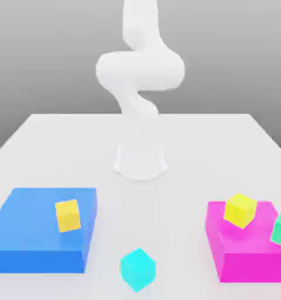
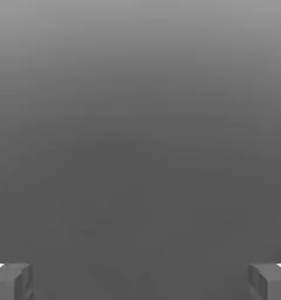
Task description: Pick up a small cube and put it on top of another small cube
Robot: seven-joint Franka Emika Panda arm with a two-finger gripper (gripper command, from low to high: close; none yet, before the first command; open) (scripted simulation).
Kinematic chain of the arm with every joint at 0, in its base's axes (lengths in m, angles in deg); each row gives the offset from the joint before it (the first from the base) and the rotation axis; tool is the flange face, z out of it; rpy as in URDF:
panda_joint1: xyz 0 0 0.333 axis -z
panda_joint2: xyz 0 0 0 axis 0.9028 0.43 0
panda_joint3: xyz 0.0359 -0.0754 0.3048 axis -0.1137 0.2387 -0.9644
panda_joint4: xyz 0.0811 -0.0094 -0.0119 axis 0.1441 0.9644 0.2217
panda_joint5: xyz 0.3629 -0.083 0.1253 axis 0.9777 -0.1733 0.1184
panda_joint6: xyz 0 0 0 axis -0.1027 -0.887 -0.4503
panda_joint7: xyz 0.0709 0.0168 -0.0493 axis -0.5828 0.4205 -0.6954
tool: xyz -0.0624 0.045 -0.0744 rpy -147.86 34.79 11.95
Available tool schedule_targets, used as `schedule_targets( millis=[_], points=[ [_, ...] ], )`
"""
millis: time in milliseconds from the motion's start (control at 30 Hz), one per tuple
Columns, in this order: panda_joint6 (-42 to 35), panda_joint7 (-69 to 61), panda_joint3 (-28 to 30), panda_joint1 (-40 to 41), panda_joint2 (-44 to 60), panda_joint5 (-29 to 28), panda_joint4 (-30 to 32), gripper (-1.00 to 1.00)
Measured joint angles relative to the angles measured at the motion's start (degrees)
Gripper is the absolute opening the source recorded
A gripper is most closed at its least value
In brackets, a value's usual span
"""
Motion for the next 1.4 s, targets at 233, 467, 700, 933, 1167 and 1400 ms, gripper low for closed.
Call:
schedule_targets(
  millis=[233,467,700,933,1167,1400],
  points=[
    [7.0,-12.3,4.6,-4.8,14.9,2.1,4.5,0.00],
    [13.9,-24.8,7.5,-7.9,29.5,4.9,8.9,0.00],
    [20.8,-35.9,7.7,-8.1,43.9,5.6,13.3,0.00],
    [30.4,-41.7,4.9,-5.6,58.2,6.8,13.8,0.00],
    [33.0,-42.5,3.4,-4.3,61.6,7.8,13.2,-1.00],
    [25.7,-39.7,5.8,-5.8,52.4,4.0,15.0,-1.00]
  ],
)
